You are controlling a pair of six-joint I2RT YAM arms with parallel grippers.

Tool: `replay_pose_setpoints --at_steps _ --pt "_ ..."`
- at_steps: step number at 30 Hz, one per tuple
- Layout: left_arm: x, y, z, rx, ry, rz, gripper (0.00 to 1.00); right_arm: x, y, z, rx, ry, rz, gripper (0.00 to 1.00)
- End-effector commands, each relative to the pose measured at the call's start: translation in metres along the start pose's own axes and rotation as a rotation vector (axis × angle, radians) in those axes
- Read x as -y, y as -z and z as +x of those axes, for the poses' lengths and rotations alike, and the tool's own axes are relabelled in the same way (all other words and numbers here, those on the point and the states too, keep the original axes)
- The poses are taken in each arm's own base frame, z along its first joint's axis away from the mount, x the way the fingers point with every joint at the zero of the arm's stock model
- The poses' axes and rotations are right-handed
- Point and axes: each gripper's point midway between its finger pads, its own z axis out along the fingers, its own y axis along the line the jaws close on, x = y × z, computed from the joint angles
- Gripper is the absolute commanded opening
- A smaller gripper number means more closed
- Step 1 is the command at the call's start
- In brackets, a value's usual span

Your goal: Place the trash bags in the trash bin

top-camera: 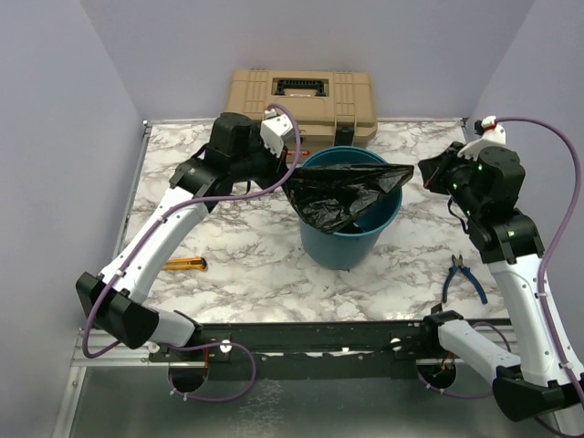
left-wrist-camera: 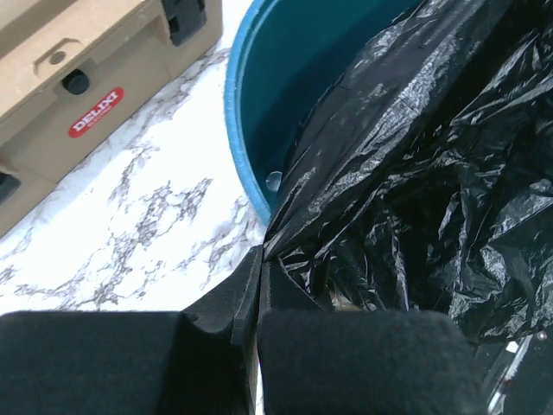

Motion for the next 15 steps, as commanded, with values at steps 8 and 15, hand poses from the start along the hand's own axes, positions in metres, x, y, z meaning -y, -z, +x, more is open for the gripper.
replay_pose_setpoints --at_steps 8,15 --pt "0.011 0.021 -0.022 0.074 -0.010 0.026 0.00 -0.025 0.019 0.009 -0.025 0.023 -0.162 0.01" --pt "0.025 0.030 -0.041 0.139 -0.077 0.095 0.00 -0.074 0.017 0.008 -0.125 0.175 -0.458 0.79"
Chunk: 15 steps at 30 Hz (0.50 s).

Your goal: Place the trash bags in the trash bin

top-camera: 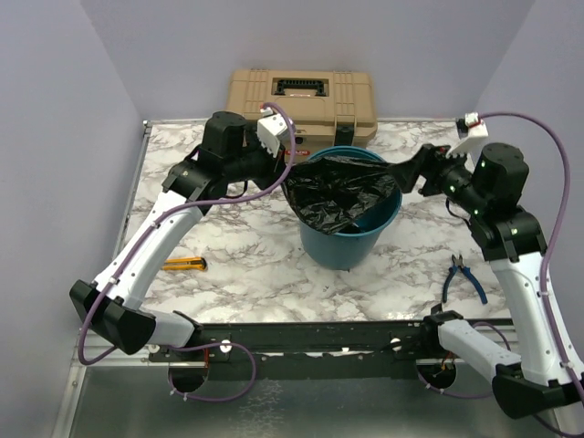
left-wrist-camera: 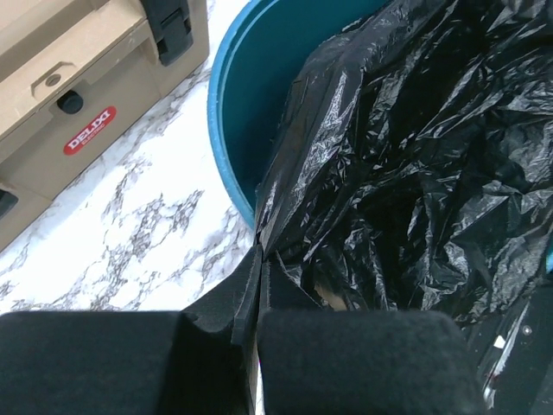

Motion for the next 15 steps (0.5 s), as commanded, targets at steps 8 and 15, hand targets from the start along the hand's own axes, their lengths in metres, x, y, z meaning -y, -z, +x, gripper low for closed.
replay_pose_setpoints --at_steps 8,15 --pt "0.021 0.013 -0.042 0.116 -0.110 0.117 0.00 -0.063 -0.042 -0.009 -0.187 0.448 -0.546 0.92" --pt "0.023 0.008 -0.047 0.118 -0.113 0.146 0.00 -0.089 -0.037 0.006 -0.247 0.453 -0.797 0.93"
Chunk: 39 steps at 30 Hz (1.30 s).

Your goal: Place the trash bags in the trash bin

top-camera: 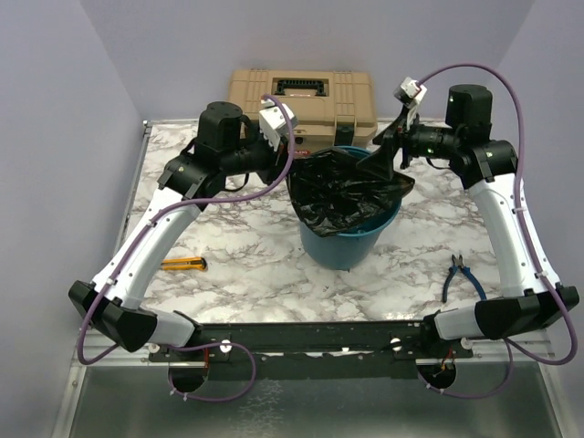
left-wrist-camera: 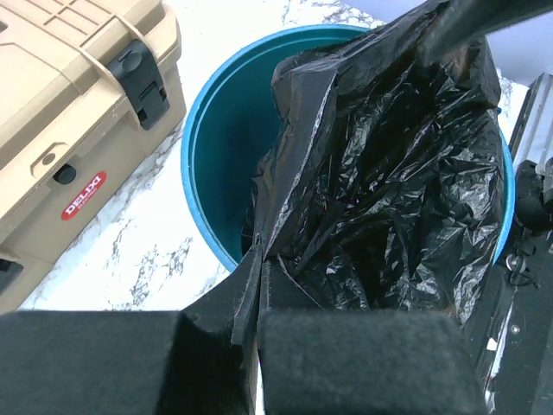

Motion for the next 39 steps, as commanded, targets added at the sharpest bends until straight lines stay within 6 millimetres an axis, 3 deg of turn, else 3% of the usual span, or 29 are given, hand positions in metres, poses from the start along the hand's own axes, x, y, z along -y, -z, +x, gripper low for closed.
replay_pose_setpoints --at_steps 1,5,10,13,15,16,17,18,20,21,27,31,33,37,39 --pt "0.003 -0.003 -0.011 0.024 -0.028 0.046 0.00 -0.041 0.003 0.000 0.017 0.058 -0.215 0.93" --pt "0.007 -0.005 -0.012 0.028 -0.031 0.074 0.00 -0.038 -0.016 0.020 -0.035 0.016 -0.224 0.93" --pt "0.008 -0.005 -0.015 0.035 -0.040 0.080 0.00 -0.045 -0.035 0.033 -0.081 -0.043 -0.294 0.83" --pt "0.007 -0.005 -0.016 0.036 -0.043 0.081 0.00 -0.040 -0.041 0.036 -0.091 -0.038 -0.239 0.65" --pt "0.008 -0.004 -0.016 0.036 -0.042 0.078 0.00 -0.034 -0.043 0.037 -0.091 -0.044 -0.191 0.41" --pt "0.007 -0.004 -0.015 0.034 -0.038 0.071 0.01 -0.030 -0.043 0.038 -0.090 -0.046 -0.162 0.25" --pt "0.006 -0.002 -0.014 0.033 -0.033 0.060 0.12 -0.024 -0.042 0.039 -0.090 -0.052 -0.122 0.07" --pt "0.003 -0.002 -0.011 0.026 -0.024 0.037 0.32 -0.019 -0.041 0.038 -0.081 -0.061 -0.078 0.01" --pt "0.000 0.000 -0.004 0.012 -0.012 0.014 0.62 -0.013 -0.038 0.037 -0.050 -0.072 -0.007 0.01" --pt "0.000 0.000 0.000 0.004 -0.004 0.006 0.71 -0.012 -0.035 0.036 -0.033 -0.077 0.019 0.01" --pt "0.005 -0.004 0.029 -0.056 0.057 0.029 0.83 -0.017 -0.013 0.027 0.066 -0.083 0.121 0.01" --pt "0.010 -0.012 0.033 -0.065 0.078 0.081 0.81 -0.026 -0.006 0.020 0.103 -0.077 0.102 0.01" --pt "0.014 -0.015 0.028 -0.048 0.078 0.115 0.75 -0.030 -0.006 0.019 0.102 -0.110 0.091 0.01" --pt "0.017 -0.018 0.019 -0.015 0.070 0.150 0.50 -0.031 -0.004 0.019 0.108 -0.123 0.097 0.01" --pt "0.021 -0.021 0.021 -0.019 0.075 0.180 0.33 -0.030 -0.001 0.016 0.126 -0.126 0.120 0.01"
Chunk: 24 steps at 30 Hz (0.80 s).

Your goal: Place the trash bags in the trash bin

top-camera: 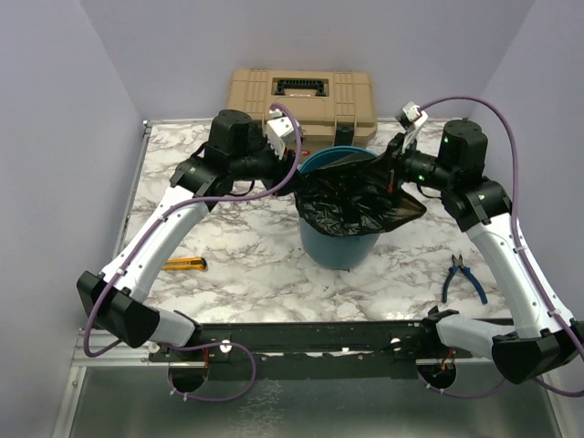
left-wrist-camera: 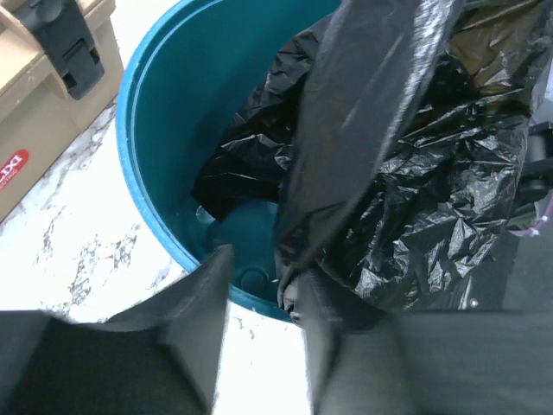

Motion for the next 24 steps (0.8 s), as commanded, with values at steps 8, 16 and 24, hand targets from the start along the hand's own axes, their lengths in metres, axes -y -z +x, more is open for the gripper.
replay_pose_setpoints --at_steps 8,16,24 --pt "-0.012 0.003 0.003 -0.016 0.022 -0.070 0.00 0.067 0.039 -0.011 0.113 -0.164 0.522 0.01" --pt "-0.024 0.028 -0.002 -0.019 0.011 -0.221 0.00 0.092 0.059 0.009 0.127 -0.264 0.724 0.01" --pt "-0.031 0.046 -0.004 -0.031 0.010 -0.311 0.00 0.111 0.081 0.021 0.132 -0.308 0.898 0.01"
